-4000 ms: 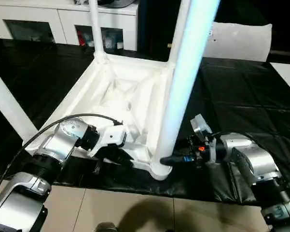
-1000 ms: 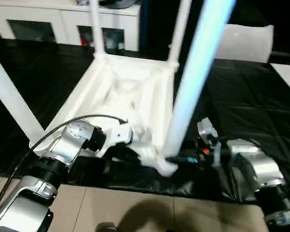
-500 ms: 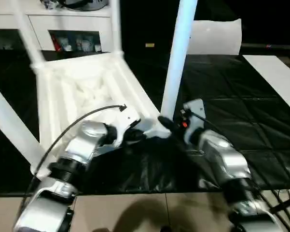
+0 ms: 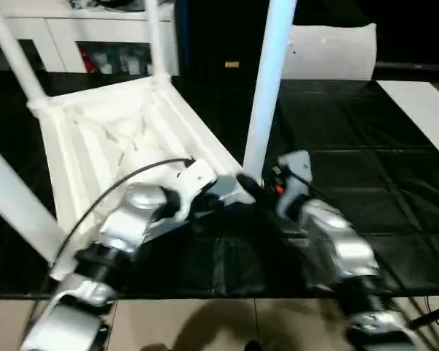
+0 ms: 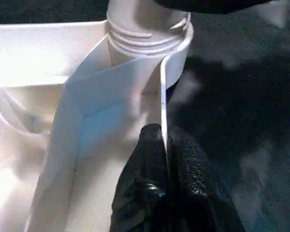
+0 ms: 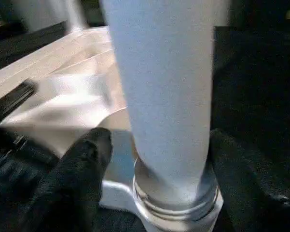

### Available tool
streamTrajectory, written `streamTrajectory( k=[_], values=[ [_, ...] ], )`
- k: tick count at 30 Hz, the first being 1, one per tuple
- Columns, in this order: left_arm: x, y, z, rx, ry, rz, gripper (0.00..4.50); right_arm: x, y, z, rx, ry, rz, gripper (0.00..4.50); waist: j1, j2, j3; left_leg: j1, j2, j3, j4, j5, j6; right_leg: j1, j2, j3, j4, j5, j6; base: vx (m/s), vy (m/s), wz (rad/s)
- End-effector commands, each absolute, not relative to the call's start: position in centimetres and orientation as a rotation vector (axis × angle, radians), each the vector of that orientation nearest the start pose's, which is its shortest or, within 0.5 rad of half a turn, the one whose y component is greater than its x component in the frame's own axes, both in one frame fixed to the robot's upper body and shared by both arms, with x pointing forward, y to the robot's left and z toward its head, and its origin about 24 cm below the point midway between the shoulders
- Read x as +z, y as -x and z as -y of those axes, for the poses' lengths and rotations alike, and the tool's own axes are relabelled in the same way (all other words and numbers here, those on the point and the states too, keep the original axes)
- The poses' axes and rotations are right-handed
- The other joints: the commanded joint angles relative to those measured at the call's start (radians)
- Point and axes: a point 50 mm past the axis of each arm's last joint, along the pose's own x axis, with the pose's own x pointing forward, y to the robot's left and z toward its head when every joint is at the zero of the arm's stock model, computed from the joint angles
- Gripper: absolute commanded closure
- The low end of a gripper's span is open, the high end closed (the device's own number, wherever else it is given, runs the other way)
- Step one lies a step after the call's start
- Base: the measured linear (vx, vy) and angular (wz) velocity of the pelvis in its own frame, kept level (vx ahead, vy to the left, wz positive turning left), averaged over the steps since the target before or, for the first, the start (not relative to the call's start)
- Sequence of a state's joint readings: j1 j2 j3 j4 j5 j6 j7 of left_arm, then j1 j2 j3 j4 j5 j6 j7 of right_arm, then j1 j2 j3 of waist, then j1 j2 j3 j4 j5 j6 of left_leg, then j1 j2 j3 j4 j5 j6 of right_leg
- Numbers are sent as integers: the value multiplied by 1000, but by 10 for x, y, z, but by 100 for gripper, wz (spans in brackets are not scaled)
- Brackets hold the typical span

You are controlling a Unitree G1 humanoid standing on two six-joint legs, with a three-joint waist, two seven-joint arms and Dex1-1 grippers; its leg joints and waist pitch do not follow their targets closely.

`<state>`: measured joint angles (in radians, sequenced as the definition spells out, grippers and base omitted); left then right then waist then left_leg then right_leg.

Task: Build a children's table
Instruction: Rotate leg to tighten

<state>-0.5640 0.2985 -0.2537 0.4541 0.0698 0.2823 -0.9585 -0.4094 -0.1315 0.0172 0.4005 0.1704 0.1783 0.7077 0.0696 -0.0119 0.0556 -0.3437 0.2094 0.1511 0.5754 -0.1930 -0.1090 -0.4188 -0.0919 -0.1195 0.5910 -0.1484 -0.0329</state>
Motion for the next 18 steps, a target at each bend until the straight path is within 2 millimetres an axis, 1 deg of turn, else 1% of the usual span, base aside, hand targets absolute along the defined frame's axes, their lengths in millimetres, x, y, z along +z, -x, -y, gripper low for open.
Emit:
streamTrajectory(
  k=[1,2,3,4,5,6,7,8,9,11,12,13,14,15,16,18],
  values=[
    [65,-319,-108,-1193,-410,-343,450,54,-308,109,920,-60,-143,77,10,5,-72,-13,11,12,-57,-158,80,77,-53,53,-69,-253,-165,0,0,0],
    [64,-317,-112,-1235,-423,-347,450,54,-303,116,993,-34,-156,63,13,1,-70,-12,11,12,-58,-162,79,79,-52,52,-71,-269,-159,0,0,0],
    [63,-316,-115,-1249,-437,-354,450,55,-302,119,1020,-15,-158,63,17,5,-70,-10,12,12,-59,-167,78,76,-53,54,-70,-285,-158,0,0,0],
    [62,-313,-119,-1302,-457,-355,450,54,-300,126,1064,22,-165,63,23,2,-70,-10,13,13,-58,-172,77,75,-53,53,-73,-299,-153,0,0,0],
    [62,-313,-120,-1315,-457,-355,450,54,-300,127,1075,27,-167,63,24,2,-69,-10,13,12,-60,-174,74,75,-53,53,-72,-307,-150,0,0,0],
    [63,-311,-122,-1358,-452,-359,450,55,-298,131,1120,39,-172,63,27,4,-69,-7,13,13,-60,-182,71,72,-53,54,-74,-319,-150,0,0,0],
    [64,-310,-123,-1373,-454,-360,450,55,-297,132,1137,42,-174,63,30,2,-69,-6,16,13,-60,-188,68,71,-55,55,-72,-324,-153,0,0,0],
    [64,-309,-124,-1397,-459,-364,450,55,-296,134,1165,45,-176,63,32,2,-69,-5,15,13,-60,-188,69,71,-54,55,-72,-322,-155,0,0,0],
    [64,-307,-127,-1437,-474,-373,450,57,-295,136,1209,46,-180,63,36,-1,-69,-5,18,14,-60,-182,68,70,-54,55,-70,-311,-159,0,0,0],
    [64,-305,-130,-1496,-496,-383,450,58,-294,140,1261,52,-183,63,45,1,-70,-4,19,14,-59,-178,71,70,-53,55,-68,-301,-165,0,0,0],
    [65,-305,-131,-1511,-499,-388,450,59,-294,140,1281,52,-185,63,49,3,-72,-2,22,15,-57,-169,72,67,-53,56,-62,-271,-176,0,0,0],
    [65,-302,-133,-1566,-523,-400,450,59,-293,142,1325,59,-193,63,51,2,-72,-4,23,15,-58,-163,72,68,-53,56,-60,-260,-181,0,0,0],
    [65,-301,-134,-1585,-533,-408,450,59,-293,142,1346,62,-199,63,56,-2,-73,-6,21,16,-56,-153,75,70,-53,56,-56,-249,-185,0,0,0],
    [64,-301,-134,-1595,-539,-412,450,59,-293,143,1358,64,-203,63,58,0,-73,-7,22,15,-56,-153,75,69,-54,56,-57,-252,-185,0,0,0],
    [64,-300,-135,-1618,-551,-419,450,59,-292,143,1388,66,-211,63,64,-3,-71,-7,23,16,-56,-154,71,69,-56,56,-57,-266,-180,0,0,0],
    [64,-298,-136,-1657,-570,-430,450,59,-291,144,1435,56,-220,97,70,-1,-71,-6,23,17,-55,-162,68,67,-56,56,-60,-287,-176,0,0,0]
  ],
)
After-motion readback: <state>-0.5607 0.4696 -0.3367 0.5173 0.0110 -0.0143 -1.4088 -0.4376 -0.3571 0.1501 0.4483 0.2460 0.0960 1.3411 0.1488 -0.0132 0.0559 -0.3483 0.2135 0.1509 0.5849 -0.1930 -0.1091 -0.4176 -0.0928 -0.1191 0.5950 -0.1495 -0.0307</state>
